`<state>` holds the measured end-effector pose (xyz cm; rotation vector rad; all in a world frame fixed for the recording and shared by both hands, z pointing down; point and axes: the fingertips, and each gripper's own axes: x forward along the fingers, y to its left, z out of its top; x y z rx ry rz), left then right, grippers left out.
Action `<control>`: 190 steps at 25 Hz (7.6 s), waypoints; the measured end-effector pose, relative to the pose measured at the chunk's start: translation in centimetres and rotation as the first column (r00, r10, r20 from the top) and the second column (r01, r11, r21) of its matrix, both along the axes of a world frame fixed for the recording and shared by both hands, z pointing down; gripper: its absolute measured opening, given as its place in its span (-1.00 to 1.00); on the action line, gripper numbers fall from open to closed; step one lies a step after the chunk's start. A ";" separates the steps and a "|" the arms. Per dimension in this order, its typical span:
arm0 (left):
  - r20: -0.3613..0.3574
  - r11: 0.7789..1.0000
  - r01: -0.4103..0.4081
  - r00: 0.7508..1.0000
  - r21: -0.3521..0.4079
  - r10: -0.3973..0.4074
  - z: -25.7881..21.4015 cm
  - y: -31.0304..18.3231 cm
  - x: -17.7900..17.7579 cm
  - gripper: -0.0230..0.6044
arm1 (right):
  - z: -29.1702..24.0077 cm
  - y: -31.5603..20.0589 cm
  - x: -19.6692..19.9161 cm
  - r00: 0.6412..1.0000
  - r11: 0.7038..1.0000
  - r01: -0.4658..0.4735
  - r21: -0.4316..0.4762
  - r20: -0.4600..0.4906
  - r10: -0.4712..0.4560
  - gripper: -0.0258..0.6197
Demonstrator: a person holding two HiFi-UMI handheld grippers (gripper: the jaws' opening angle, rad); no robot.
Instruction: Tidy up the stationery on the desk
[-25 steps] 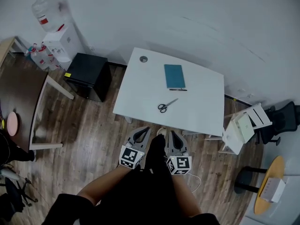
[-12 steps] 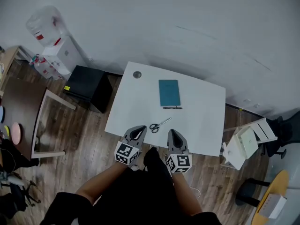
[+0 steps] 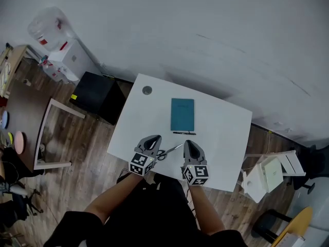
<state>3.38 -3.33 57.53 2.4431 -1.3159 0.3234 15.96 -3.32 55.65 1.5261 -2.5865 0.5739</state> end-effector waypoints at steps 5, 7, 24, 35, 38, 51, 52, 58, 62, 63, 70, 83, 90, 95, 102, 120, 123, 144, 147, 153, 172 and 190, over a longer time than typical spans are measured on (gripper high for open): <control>-0.003 0.997 0.026 1.000 -0.075 -0.026 3.5 -3.5 0.0 -0.88 | 3.2 -4.4 2.6 0.999 0.996 -0.044 -0.075 -0.035 0.041 -0.82; -0.005 0.995 0.054 0.999 -0.082 -0.055 4.4 -4.8 -0.1 -0.88 | 4.4 -5.7 3.4 0.998 0.994 -0.051 -0.100 -0.050 0.046 -0.82; -0.042 0.944 0.028 0.998 -0.329 -0.045 15.7 -11.5 2.7 -0.54 | 18.0 -13.4 5.2 0.994 0.905 -0.005 -0.425 -0.102 -0.042 -0.51; -0.079 0.829 0.057 0.989 -0.557 -0.122 22.3 -11.9 3.9 -0.54 | 22.5 -13.9 4.8 0.991 0.849 0.005 -0.529 -0.111 -0.075 -0.51; -0.083 0.805 0.078 0.984 -0.589 -0.156 23.0 -11.8 3.9 -0.54 | 23.1 -13.6 4.5 0.988 0.841 0.013 -0.541 -0.120 -0.093 -0.51; -0.067 0.787 -0.002 0.996 -0.617 -0.051 23.9 -11.7 4.5 -0.65 | 23.4 -12.9 2.8 0.987 0.822 0.069 -0.565 -0.082 -0.139 -0.57; -0.074 0.783 -0.015 0.996 -0.622 -0.040 23.8 -11.7 4.4 -0.66 | 23.4 -12.5 1.8 0.979 0.817 0.099 -0.568 -0.090 -0.181 -0.59; -0.090 0.773 -0.050 0.996 -0.633 -0.010 23.7 -11.9 4.2 -0.68 | 22.3 -13.5 0.6 0.946 0.852 0.037 -0.523 -0.257 -0.199 -0.58; -0.087 0.767 -0.053 0.996 -0.639 -0.004 23.8 -11.8 4.2 -0.68 | 23.5 -14.8 4.3 0.964 0.822 -0.096 -0.562 -0.259 -0.065 -0.53; -0.091 0.767 -0.053 0.996 -0.640 -0.007 23.8 -11.9 4.3 -0.68 | 23.9 -15.0 4.8 0.971 0.805 -0.102 -0.584 -0.234 -0.046 -0.53; -0.091 0.765 -0.041 0.996 -0.643 -0.023 23.9 -12.3 3.8 -0.68 | 24.7 -15.1 4.1 0.988 0.758 -0.077 -0.648 -0.151 -0.028 -0.51; -0.096 0.757 0.013 0.990 -0.653 -0.100 22.9 -12.6 -4.3 -0.68 | 24.5 -13.2 -4.0 0.966 0.749 -0.003 -0.663 -0.195 -0.169 -0.51; -0.068 0.757 0.070 0.986 -0.649 -0.150 23.8 -11.5 -10.7 -0.68 | 24.7 -11.2 -10.4 0.956 0.727 0.075 -0.682 -0.158 -0.246 -0.51; -0.033 0.770 0.085 0.990 -0.632 -0.136 22.9 -10.5 -14.8 -0.68 | 24.5 -10.1 -14.5 0.952 0.729 0.086 -0.679 -0.158 -0.260 -0.51; -0.029 0.775 0.060 0.995 -0.629 -0.100 23.8 -8.6 -19.5 -0.68 | 24.7 -8.2 -19.3 0.956 0.737 0.077 -0.671 -0.161 -0.246 -0.51; -0.079 0.789 -0.001 0.995 -0.615 -0.061 23.4 -6.5 -24.0 -0.67 | 24.4 -5.9 -23.8 0.956 0.764 -0.023 -0.645 -0.239 -0.173 -0.51; -0.102 0.785 0.027 0.988 -0.619 -0.115 23.3 -6.5 -24.6 -0.67 | 24.0 -5.8 -23.8 0.941 0.775 -0.039 -0.630 -0.284 -0.183 -0.51; -0.089 0.833 -0.069 0.996 -0.549 0.024 18.7 -0.7 -9.7 -0.89 | 20.0 -2.1 -0.4 0.942 0.814 -0.171 -0.555 -0.334 -0.030 -0.53; -0.073 0.851 -0.075 0.996 -0.520 0.044 17.6 -2.5 -5.4 -0.88 | 19.8 -3.2 1.6 0.962 0.814 -0.164 -0.557 -0.273 0.007 -0.53; -0.087 0.835 -0.256 0.966 -0.487 0.245 17.2 -3.6 3.2 -0.88 | 19.9 -3.1 2.7 0.987 0.820 -0.085 -0.567 -0.163 -0.011 -0.53; 0.243 0.657 -0.504 0.658 -0.560 0.713 22.5 -4.5 14.0 -0.57 | 22.9 1.3 7.5 1.000 0.768 0.015 -0.640 -0.001 -0.020 -0.55; 0.291 0.629 -0.443 0.618 -0.639 0.730 24.6 -5.6 14.4 -0.76 | 24.6 2.0 9.9 0.999 0.743 -0.004 -0.669 0.032 0.034 -0.59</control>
